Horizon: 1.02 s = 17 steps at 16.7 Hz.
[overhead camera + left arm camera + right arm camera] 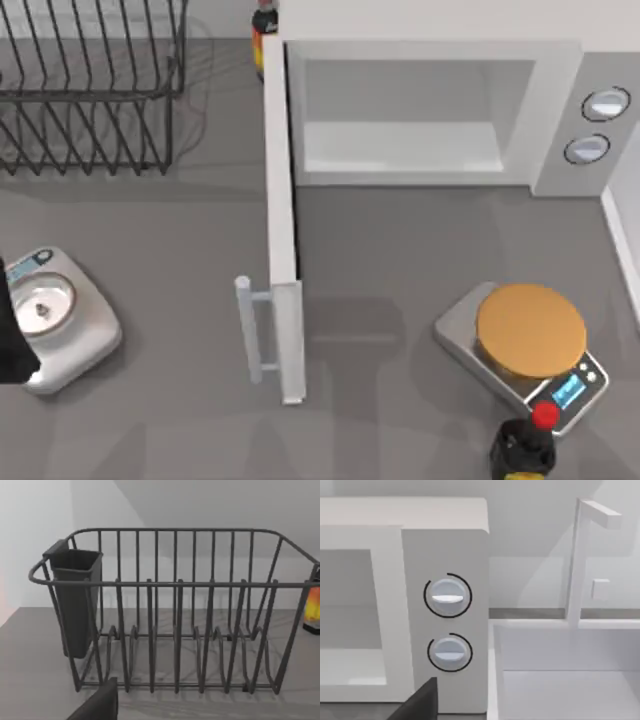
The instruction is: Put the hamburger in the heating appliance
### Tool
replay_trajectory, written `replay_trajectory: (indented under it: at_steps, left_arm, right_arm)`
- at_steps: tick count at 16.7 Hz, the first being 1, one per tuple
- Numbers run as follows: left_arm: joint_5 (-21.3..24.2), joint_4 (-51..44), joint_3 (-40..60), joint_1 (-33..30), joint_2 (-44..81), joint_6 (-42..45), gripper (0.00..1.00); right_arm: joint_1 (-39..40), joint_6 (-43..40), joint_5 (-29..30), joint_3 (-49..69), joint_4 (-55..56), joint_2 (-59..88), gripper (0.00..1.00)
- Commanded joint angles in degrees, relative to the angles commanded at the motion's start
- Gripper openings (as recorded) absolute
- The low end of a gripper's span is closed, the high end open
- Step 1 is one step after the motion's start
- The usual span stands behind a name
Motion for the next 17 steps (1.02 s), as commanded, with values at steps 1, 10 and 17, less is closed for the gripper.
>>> replay_trajectory:
  at_steps: [1, 10, 17]
  left_arm:
    - [0.0, 0.0, 0.0, 0.0, 0.0, 0.0, 1.0]
    - [0.0, 0.0, 0.0, 0.0, 0.0, 0.0, 1.0]
    - [0.0, 0.0, 0.0, 0.0, 0.0, 0.0, 1.0]
  right_arm:
    - [0.0, 0.0, 0.0, 0.0, 0.0, 0.0, 1.0]
    - [1.3, -19.0, -0.2, 13.7, -17.2, 22.2, 1.0]
    - [2.5, -44.4, -0.3, 31.6, -41.4, 57.1, 1.0]
